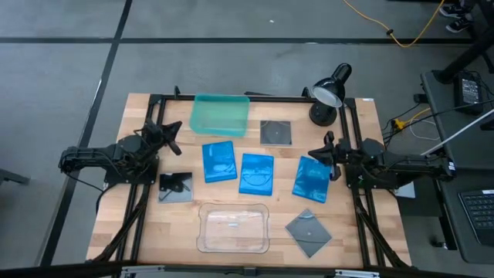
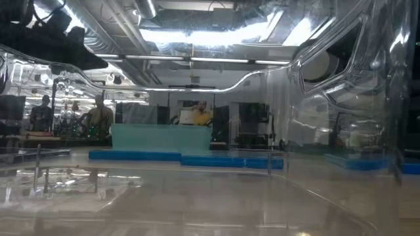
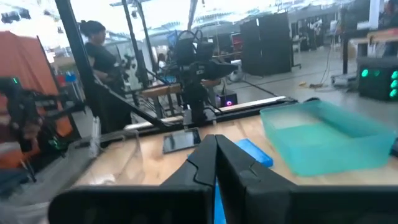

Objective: Pick & place jewel cases by type
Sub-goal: Put the left blue cd case into the green bin

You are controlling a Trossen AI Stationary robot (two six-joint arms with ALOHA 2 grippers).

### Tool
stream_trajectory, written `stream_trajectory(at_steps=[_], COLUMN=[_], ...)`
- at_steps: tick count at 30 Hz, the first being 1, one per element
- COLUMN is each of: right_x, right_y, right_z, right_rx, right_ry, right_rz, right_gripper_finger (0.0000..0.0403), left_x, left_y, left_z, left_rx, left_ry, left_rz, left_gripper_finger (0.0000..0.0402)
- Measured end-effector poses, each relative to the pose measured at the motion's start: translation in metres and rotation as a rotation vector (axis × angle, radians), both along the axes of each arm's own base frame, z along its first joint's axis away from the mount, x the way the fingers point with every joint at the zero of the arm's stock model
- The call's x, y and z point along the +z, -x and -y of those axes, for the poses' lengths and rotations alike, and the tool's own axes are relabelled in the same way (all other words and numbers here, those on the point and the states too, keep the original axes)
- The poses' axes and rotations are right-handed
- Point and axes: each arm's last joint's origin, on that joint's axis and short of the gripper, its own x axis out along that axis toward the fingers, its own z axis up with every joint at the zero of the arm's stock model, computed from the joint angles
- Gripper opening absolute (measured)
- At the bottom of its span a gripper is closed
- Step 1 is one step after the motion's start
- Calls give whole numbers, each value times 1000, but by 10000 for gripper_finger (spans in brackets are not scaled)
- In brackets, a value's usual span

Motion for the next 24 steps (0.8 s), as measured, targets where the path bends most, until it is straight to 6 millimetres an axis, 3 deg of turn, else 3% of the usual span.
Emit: stream_trajectory(at_steps=[13,19,24], right_x=[7,41,83], right_y=[0,-6,-32], right_z=[1,5,13], right_rx=[-8,-48,-85], right_ry=[-153,-154,-57], right_rz=[9,-114,-210], right_gripper_finger=[12,12,12], left_x=[4,15,35], left_y=[-1,-3,-3], left_z=[1,4,5], left_rx=[-70,-219,-240], left_ry=[215,234,231], left_rz=[280,376,398], left_gripper_finger=[10,12,11])
